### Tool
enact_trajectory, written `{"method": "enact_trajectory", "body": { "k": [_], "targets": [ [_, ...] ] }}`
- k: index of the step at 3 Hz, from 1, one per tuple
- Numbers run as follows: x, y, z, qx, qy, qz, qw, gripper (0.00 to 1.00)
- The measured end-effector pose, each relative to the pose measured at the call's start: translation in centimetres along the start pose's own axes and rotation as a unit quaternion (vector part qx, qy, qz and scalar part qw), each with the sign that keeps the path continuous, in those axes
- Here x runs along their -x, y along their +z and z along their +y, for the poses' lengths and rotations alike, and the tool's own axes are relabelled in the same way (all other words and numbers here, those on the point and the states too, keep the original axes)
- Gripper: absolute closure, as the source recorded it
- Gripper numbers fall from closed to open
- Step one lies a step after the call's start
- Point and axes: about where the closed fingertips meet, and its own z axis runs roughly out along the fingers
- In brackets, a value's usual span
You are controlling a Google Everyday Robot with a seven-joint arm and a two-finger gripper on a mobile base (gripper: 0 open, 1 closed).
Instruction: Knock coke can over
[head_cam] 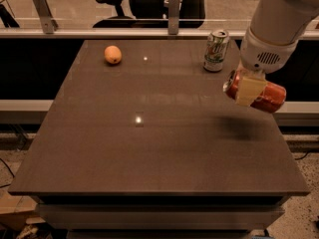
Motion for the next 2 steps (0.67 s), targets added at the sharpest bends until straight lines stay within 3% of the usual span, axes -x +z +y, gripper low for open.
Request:
{"method": "enact_trajectory", "body": {
  "k": [1,2],
  "targets": [
    [0.0,0.5,0.7,0.026,-0.003,0.023,0.9994,1.0],
    [0.3,0.9,1.8,0.045,-0.006,0.013,0.9989,1.0]
  ]
}}
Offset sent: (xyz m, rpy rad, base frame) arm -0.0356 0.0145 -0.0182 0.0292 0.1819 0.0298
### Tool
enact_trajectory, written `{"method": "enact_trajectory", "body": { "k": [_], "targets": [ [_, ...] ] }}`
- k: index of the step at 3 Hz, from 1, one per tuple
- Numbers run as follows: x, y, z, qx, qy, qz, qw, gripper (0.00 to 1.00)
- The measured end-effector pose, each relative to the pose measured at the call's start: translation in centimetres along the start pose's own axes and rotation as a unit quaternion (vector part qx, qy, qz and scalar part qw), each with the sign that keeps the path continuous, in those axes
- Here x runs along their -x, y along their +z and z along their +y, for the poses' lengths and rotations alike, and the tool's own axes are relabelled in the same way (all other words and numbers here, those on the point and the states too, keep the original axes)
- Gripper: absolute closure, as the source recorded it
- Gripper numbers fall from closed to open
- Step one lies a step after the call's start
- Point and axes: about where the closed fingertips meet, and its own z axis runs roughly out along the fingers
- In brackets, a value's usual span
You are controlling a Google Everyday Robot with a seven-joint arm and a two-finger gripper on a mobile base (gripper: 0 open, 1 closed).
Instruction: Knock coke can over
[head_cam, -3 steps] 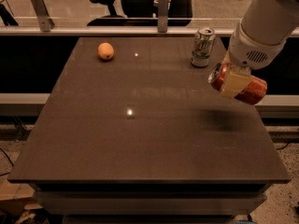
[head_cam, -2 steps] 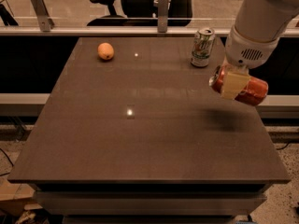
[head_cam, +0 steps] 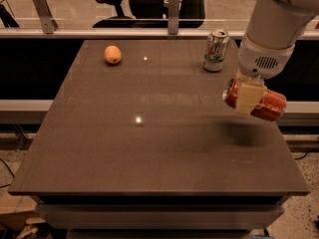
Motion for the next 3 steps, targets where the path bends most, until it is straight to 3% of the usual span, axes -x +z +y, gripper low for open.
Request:
{"method": "enact_trajectory", "body": {
  "k": [1,2,3],
  "targets": [
    [0.3,0.4,0.3,0.025,0.002,-0.054,0.9982,1.0],
    [1.1,1.1,0.3,0.056,0.011,-0.086,0.9947,1.0],
    [1.9,1.7,0.4,0.074,0.013,-0.086,0.9934,1.0]
  ]
}}
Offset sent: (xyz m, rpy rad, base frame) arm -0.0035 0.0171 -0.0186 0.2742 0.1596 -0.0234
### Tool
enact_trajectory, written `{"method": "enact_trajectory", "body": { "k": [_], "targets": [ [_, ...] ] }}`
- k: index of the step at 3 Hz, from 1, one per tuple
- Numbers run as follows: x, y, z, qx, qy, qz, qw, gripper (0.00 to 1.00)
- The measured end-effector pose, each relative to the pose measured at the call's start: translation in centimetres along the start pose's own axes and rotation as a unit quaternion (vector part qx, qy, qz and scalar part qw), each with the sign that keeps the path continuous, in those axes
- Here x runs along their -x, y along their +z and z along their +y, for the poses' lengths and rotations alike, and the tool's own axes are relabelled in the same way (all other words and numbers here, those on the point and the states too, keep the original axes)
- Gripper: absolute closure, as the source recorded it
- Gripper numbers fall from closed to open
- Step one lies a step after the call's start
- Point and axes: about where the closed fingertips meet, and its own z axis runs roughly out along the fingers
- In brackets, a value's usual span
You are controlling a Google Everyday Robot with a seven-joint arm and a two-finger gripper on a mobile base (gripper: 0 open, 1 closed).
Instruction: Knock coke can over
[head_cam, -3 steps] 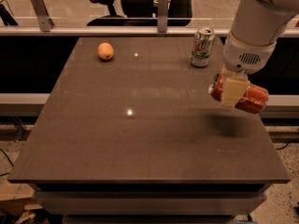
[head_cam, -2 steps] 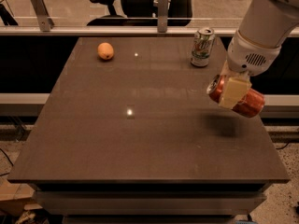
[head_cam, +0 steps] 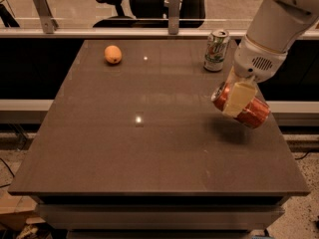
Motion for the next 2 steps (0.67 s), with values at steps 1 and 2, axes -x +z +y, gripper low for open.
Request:
{"method": "enact_trajectory", "body": {
  "k": [1,2],
  "targets": [
    [0.63,0.78,0.01,0.01,-0.001,0.01,0.9999,1.0],
    [0.86,0.48,0.21,0.007,-0.003,0.016,0.9998,1.0]
  ]
}}
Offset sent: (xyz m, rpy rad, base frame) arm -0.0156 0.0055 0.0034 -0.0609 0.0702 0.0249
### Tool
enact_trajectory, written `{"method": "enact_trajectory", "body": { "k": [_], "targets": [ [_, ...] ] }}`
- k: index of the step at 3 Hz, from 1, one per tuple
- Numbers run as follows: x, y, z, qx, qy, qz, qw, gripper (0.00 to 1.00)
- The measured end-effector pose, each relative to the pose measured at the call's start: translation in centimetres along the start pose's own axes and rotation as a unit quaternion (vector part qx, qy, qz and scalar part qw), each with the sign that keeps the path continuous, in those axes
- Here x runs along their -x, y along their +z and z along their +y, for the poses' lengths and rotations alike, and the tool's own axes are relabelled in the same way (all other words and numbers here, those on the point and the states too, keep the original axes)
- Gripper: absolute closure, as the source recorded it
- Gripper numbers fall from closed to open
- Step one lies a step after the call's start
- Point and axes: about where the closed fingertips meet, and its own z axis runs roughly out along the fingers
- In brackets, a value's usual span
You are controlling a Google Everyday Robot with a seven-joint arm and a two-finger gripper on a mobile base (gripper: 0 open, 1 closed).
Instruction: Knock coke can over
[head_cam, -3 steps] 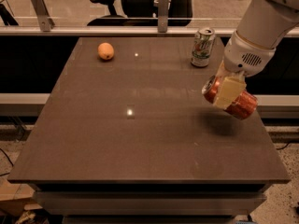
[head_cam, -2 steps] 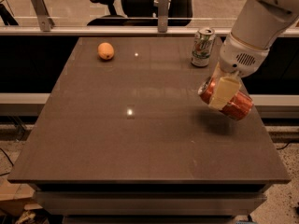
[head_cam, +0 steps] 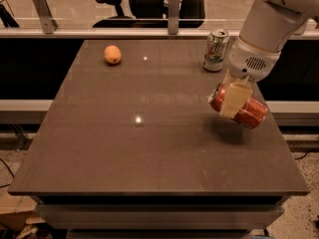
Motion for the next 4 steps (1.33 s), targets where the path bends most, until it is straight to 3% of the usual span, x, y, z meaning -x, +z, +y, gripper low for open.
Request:
{"method": "enact_trajectory", "body": {
  "k": [1,4],
  "targets": [
    [0.37,0.07,-0.45,-0.009,-0.001,-0.006,0.9999,0.82],
    [1.16,0.32,-1.38,-0.025,-0.001,-0.017,0.9996,0.11]
  ]
}}
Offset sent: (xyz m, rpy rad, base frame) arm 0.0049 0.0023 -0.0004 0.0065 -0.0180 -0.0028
